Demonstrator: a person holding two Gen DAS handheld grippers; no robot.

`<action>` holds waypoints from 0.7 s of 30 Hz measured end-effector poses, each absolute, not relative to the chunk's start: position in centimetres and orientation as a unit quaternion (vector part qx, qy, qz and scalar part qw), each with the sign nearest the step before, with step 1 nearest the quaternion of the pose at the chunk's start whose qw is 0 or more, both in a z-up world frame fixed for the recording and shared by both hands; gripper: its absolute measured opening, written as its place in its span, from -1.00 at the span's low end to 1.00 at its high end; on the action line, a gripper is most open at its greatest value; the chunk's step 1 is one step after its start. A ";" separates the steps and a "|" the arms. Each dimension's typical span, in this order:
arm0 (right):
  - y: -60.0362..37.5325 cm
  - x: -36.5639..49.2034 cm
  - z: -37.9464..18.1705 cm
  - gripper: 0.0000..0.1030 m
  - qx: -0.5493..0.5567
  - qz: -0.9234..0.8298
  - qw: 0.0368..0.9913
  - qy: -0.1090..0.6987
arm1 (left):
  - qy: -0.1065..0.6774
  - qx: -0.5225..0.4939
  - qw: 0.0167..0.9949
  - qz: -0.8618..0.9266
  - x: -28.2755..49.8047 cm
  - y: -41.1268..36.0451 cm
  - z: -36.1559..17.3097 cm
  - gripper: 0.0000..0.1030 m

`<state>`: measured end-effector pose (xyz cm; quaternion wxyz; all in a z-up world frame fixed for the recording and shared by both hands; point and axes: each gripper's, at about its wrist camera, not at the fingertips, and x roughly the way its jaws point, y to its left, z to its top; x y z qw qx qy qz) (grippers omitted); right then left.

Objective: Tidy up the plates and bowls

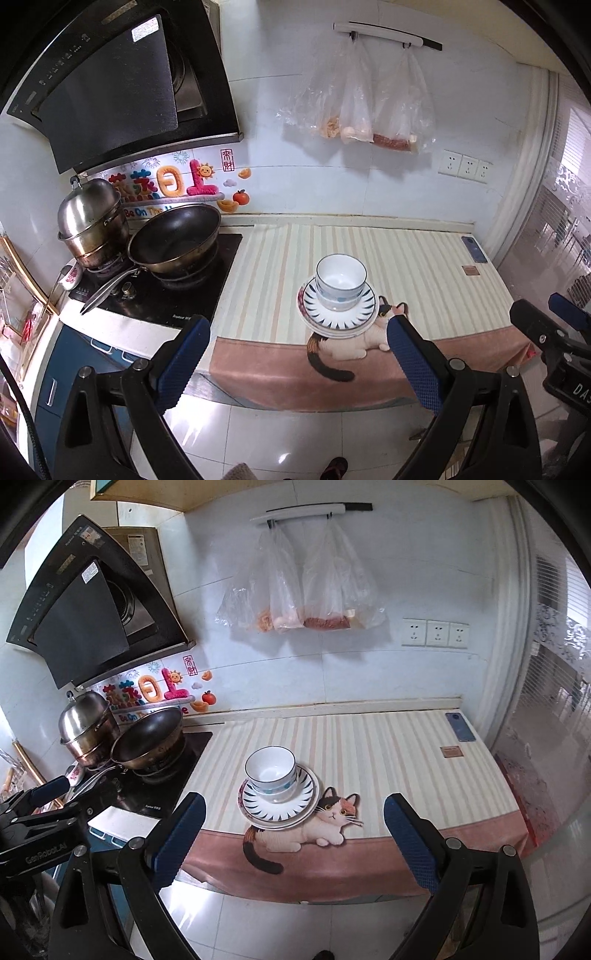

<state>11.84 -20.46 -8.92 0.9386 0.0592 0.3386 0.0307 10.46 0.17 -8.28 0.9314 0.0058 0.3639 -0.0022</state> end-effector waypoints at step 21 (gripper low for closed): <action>-16.9 6.8 -7.7 0.94 0.043 0.025 0.944 0.325 | 0.355 -0.002 0.935 -0.010 6.7 2.1 -7.9 0.91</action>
